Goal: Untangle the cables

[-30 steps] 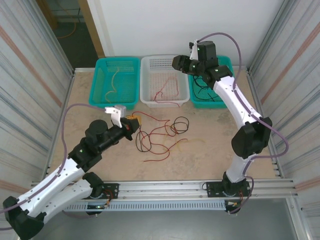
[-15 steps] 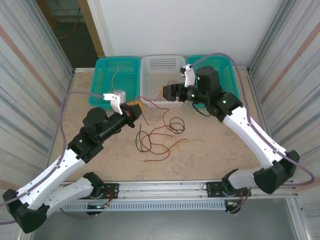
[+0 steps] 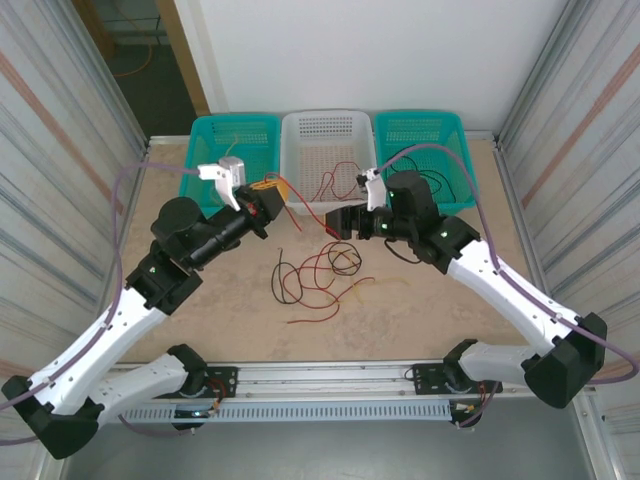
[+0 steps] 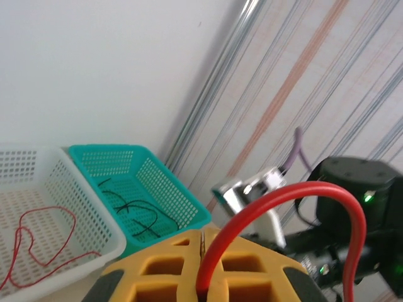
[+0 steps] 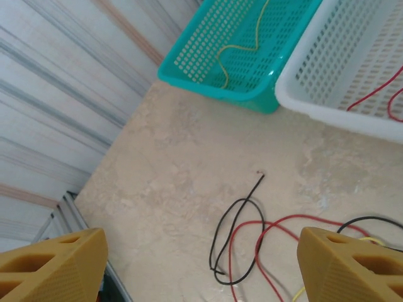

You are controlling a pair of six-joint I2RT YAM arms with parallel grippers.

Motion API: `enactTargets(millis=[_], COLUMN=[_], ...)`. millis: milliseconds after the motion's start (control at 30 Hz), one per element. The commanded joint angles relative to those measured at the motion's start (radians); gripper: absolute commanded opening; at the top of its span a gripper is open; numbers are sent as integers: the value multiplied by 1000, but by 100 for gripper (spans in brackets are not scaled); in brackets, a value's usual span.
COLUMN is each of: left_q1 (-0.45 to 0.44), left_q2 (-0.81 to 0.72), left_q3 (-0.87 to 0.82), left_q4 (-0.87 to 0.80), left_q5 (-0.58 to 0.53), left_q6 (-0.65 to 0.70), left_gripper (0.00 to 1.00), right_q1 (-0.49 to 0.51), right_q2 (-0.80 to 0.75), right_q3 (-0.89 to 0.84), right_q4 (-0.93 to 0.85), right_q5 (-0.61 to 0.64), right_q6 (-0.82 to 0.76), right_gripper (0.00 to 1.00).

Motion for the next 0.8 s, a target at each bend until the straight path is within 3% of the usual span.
enactTargets(millis=[0, 367, 767], left_q1=[6, 12, 71], left_q2=[5, 38, 162], left_q3=[65, 251, 444], left_q4=[9, -116, -177], left_q5=[29, -45, -97], left_q6=[24, 155, 174], left_gripper=[0, 0, 0], right_q1=[33, 61, 58], right_q2=[10, -4, 25], right_q3=[-35, -139, -227], right_q4=[92, 134, 112], right_q5=[-25, 10, 96], right_q6=[63, 127, 193], right_gripper=[76, 76, 73])
